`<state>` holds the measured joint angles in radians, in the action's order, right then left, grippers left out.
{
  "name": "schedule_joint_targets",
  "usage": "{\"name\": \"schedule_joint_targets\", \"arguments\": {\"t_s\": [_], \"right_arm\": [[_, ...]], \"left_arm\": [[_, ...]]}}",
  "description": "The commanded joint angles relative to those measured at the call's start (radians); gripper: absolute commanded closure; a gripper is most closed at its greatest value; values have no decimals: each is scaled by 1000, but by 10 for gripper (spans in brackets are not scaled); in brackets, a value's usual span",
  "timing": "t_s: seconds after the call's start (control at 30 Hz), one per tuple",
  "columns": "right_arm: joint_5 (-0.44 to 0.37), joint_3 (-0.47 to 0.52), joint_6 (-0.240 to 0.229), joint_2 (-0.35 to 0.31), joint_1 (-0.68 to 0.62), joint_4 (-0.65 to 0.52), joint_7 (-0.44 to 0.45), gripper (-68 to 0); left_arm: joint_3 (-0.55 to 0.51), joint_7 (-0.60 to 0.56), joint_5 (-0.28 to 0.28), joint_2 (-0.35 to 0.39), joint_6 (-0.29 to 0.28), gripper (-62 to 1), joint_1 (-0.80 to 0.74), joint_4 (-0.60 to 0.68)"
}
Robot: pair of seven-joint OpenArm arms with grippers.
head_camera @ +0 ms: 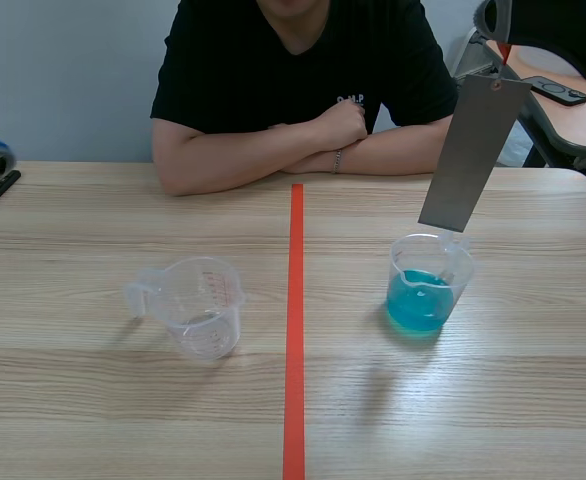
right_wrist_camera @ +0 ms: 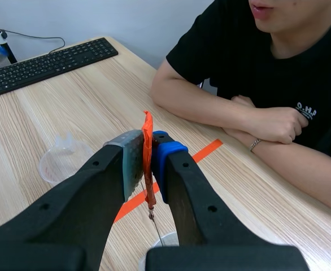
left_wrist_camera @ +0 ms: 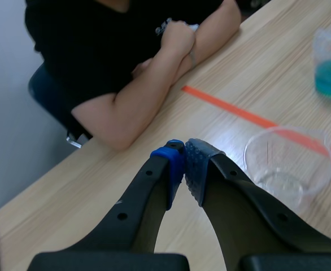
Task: Do the redox reaction experiment.
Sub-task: 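Raise the plate and point at it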
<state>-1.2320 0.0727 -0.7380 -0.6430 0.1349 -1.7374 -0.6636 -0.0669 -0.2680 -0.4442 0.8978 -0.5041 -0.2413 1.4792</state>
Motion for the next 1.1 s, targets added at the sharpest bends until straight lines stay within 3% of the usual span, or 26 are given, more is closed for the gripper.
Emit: {"name": "schedule_joint_targets", "arguments": {"t_s": [0.0, 0.27, 0.5, 0.7, 0.8, 0.9, 1.07], "right_arm": [[-18, 7, -8, -13, 18, -10, 16, -15], [-18, 7, -8, -13, 18, -10, 19, -15], [-18, 7, -8, -13, 17, -10, 18, -15], [-18, 7, -8, -13, 17, -10, 18, -15], [-18, 7, -8, -13, 17, -10, 18, -15], [-18, 7, -8, -13, 17, -10, 18, -15], [-18, 7, -8, -13, 17, -10, 18, -15]], "left_arm": [[53, 31, -16, -19, -12, -40, 76, 9], [386, 143, -31, -100, -19, -40, 416, -79], [591, 196, -36, -254, -47, -40, 595, -230], [700, 221, -40, -384, -70, -40, 700, -327], [731, 241, -72, -439, -79, -40, 739, -355], [758, 258, -78, -488, -113, -40, 771, -385], [803, 272, -88, -554, -120, -40, 806, -409]]}}
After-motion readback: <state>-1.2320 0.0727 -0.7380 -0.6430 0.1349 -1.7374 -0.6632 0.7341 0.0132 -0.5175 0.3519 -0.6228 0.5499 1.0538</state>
